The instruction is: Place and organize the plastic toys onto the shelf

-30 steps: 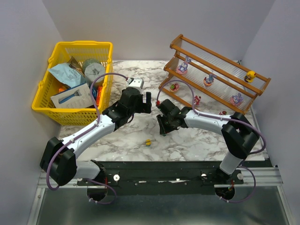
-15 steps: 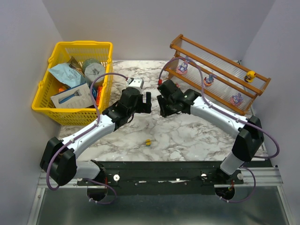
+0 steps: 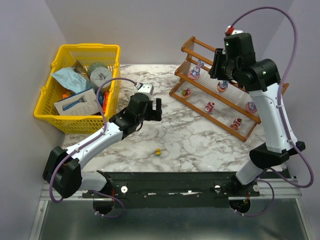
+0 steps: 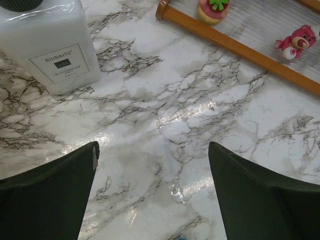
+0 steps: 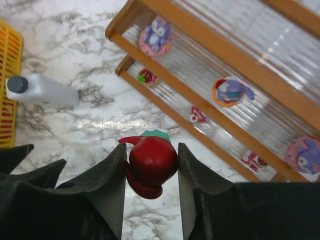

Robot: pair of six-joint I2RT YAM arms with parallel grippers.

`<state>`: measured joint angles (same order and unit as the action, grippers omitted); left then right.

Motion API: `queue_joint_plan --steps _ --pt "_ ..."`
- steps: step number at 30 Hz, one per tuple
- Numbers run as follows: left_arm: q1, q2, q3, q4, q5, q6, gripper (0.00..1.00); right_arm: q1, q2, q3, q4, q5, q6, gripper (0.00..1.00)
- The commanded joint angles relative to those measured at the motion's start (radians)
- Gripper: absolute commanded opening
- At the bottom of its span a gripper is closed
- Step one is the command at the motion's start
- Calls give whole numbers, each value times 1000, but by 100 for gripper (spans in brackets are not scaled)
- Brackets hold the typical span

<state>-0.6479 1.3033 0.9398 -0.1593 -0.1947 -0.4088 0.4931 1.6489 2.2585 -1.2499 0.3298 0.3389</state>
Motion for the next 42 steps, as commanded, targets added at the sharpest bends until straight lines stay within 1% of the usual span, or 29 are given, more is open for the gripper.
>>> queue_joint_plan --steps 1,7,10,17,23,29,33,38,42 --pt "5 -18 -13 20 17 -2 99 -89 -3 69 -181 43 -31 8" --pt "5 -13 -13 21 28 -4 99 -223 -44 33 -145 22 -49 7" --pt "7 -10 -12 21 32 -5 99 -263 -57 16 -126 11 -49 7" --pt "5 -12 -12 21 34 -4 99 -309 -64 -80 -59 -50 -51 8" --pt "5 -12 -12 21 38 -4 99 -356 -37 -108 29 -107 -81 8" --pt "5 -6 -12 21 40 -4 99 -419 14 -80 121 -207 -127 9" --pt "5 -1 -12 23 38 -1 99 -450 92 -21 119 -281 -147 10" --pt "5 7 -12 21 40 -2 99 -461 153 21 119 -293 -166 10" --pt "5 14 -9 20 44 -1 99 -462 183 33 130 -298 -175 12"
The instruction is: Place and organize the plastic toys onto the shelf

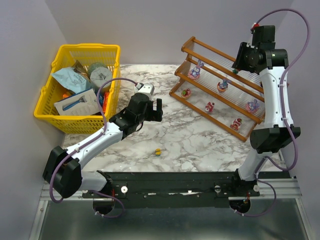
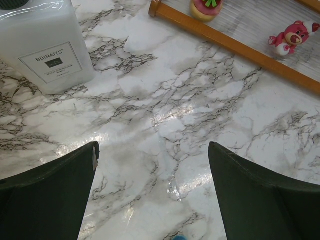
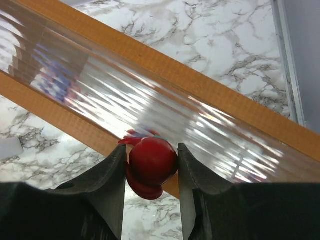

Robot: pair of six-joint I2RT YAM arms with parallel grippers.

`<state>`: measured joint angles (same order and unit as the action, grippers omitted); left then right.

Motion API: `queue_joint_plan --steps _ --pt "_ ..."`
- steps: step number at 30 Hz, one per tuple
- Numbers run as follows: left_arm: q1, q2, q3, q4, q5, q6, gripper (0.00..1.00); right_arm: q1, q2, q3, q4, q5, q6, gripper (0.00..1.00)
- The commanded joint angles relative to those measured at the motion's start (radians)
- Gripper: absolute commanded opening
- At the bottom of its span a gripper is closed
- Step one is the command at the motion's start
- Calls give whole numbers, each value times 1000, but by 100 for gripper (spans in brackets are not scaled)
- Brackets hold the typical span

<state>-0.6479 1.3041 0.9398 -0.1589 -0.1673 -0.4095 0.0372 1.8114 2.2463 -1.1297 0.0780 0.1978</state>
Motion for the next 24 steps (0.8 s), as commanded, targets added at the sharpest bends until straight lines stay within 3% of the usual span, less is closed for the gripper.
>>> queue_joint_plan --steps 1,9,20,24 --pt "7 14 -7 19 17 0 99 -7 25 50 10 -47 -37 13" --pt "5 15 -6 18 17 0 99 -14 71 70 -7 -44 -35 32" --pt "5 20 -6 18 22 0 99 -22 95 79 -13 -61 -28 43" --pt "5 20 -6 18 20 0 99 -22 100 85 -12 -64 -32 52"
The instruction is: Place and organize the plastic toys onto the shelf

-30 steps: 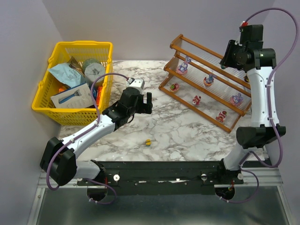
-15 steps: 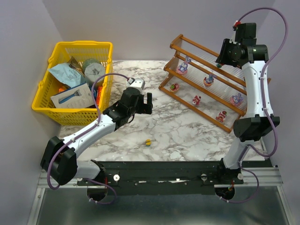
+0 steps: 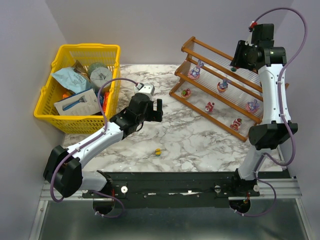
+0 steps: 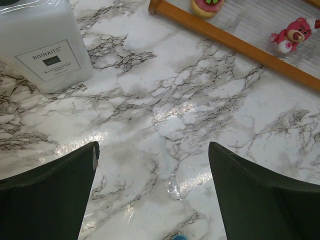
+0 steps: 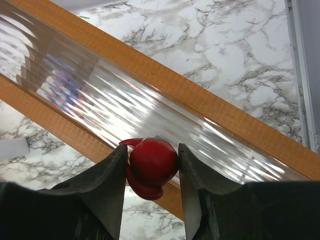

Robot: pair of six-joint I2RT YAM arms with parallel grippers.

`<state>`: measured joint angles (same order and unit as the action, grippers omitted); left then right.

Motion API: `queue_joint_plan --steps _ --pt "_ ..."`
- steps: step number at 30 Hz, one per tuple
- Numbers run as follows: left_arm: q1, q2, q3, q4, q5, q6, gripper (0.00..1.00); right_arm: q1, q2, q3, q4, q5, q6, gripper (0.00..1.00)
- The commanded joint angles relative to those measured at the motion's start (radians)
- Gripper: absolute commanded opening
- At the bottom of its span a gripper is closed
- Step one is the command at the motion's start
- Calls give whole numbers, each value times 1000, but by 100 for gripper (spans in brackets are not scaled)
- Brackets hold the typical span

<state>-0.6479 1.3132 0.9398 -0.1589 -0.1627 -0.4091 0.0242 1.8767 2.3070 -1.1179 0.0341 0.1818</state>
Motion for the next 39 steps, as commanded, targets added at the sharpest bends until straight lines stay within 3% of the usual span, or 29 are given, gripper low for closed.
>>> queue_joint_plan --steps 1,13,18,24,30,39 --pt "5 11 -6 18 17 -2 99 -9 33 26 -23 -22 -18 52" --pt "5 9 -6 18 20 -2 99 -9 18 42 -14 -26 -19 64" --pt "5 9 -4 19 22 -2 99 -7 -10 28 10 -28 -33 78" --pt "5 6 -4 18 22 -2 99 -9 -57 26 43 -68 -41 87" --pt "5 4 -4 16 18 -4 99 -9 -111 9 59 -141 -48 90" --pt "5 11 -10 21 -12 -8 99 77 -359 -288 248 -197 -91 90"
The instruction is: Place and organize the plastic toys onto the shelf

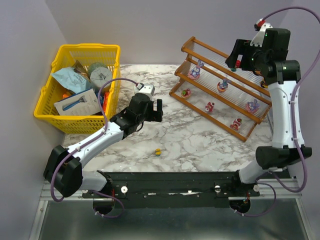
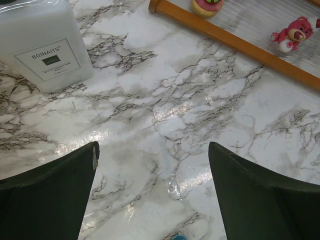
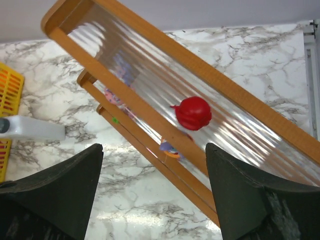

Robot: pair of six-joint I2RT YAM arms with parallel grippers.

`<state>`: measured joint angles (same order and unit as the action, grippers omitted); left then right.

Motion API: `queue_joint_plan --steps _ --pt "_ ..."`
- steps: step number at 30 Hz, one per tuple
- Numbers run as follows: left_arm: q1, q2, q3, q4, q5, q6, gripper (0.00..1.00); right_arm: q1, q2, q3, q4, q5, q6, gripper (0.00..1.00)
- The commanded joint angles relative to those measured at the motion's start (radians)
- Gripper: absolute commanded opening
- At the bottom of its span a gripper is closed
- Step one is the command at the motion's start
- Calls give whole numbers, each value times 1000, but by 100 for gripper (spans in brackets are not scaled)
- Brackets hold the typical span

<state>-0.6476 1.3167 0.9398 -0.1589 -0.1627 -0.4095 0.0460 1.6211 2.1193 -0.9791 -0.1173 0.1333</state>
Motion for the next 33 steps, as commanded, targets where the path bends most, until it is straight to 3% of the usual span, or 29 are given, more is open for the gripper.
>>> queue_joint_plan --steps 1,7,12,19,25,33 --pt "5 7 -10 19 -17 -6 99 78 -118 -99 100 -51 -41 90" --pt "6 -5 -19 25 -50 -9 99 207 -265 -235 152 -89 -46 90" --pt "11 -11 -22 28 -87 -23 99 294 -418 -543 304 -170 -46 90" --pt "29 -27 -25 22 -161 -61 99 501 -552 -959 512 -125 43 90" --pt "32 -54 -47 33 -238 -92 99 658 -446 -1110 646 -44 111 89" --pt "34 -106 -61 10 -388 -106 99 910 -192 -1148 870 94 107 85"
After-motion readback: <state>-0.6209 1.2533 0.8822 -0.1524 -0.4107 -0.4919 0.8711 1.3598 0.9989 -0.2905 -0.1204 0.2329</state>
